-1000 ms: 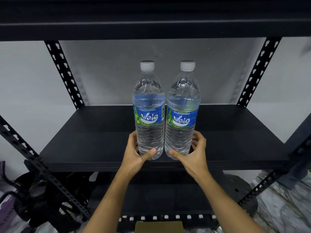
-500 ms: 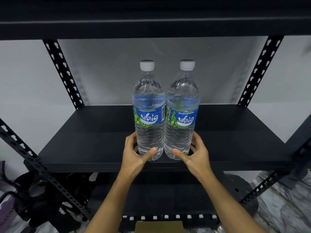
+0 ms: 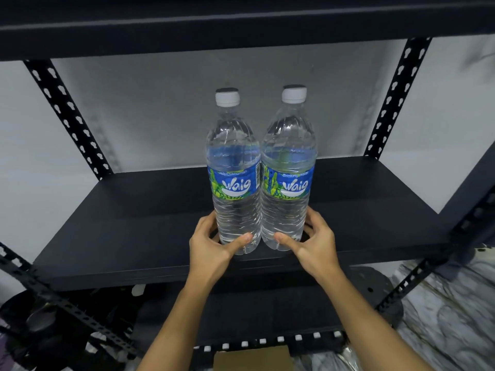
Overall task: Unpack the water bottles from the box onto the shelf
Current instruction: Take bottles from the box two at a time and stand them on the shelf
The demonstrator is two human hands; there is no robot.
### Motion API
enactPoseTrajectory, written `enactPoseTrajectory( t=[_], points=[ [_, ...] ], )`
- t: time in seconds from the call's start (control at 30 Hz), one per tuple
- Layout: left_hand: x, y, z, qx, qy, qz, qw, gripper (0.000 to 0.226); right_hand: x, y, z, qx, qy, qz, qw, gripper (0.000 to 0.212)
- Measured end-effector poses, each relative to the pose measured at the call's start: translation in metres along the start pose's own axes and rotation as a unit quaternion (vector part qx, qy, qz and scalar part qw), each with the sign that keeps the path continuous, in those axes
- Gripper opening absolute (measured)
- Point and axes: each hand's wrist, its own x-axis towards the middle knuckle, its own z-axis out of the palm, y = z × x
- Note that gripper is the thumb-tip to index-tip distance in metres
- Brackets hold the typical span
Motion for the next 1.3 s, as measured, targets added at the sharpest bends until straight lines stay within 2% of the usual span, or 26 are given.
enactPoseTrajectory(
  t=[0.4,0.57,0.73,0.87,1.07,1.3],
  points=[
    [0.03,-0.006,0.139,0.021,-0.042,0.026,0.999,0.079,0.054,0.028,-0.118,-0.044,0.066,0.006,0.997,0.075],
    [0.064,-0.003,0.191,0.076,-0.074,0.057,0.993,0.062,0.099,0.047,-0.155,-0.048,0.077,0.028,0.995,0.076],
    [0.105,-0.009,0.234,0.101,-0.049,0.05,0.992,0.058,0.151,0.06,-0.17,-0.046,0.091,0.043,0.994,0.075],
    [0.137,-0.01,0.258,0.118,-0.042,0.032,0.992,0.054,0.189,0.068,-0.173,0.009,0.088,0.053,0.995,0.07],
    [0.171,-0.016,0.279,0.115,-0.026,0.053,0.992,0.066,0.242,0.086,-0.179,-0.062,0.043,0.03,0.997,0.071],
    [0.207,-0.025,0.296,0.135,-0.02,0.05,0.989,0.079,0.278,0.097,-0.18,-0.038,0.014,0.016,0.999,0.08]
  ],
)
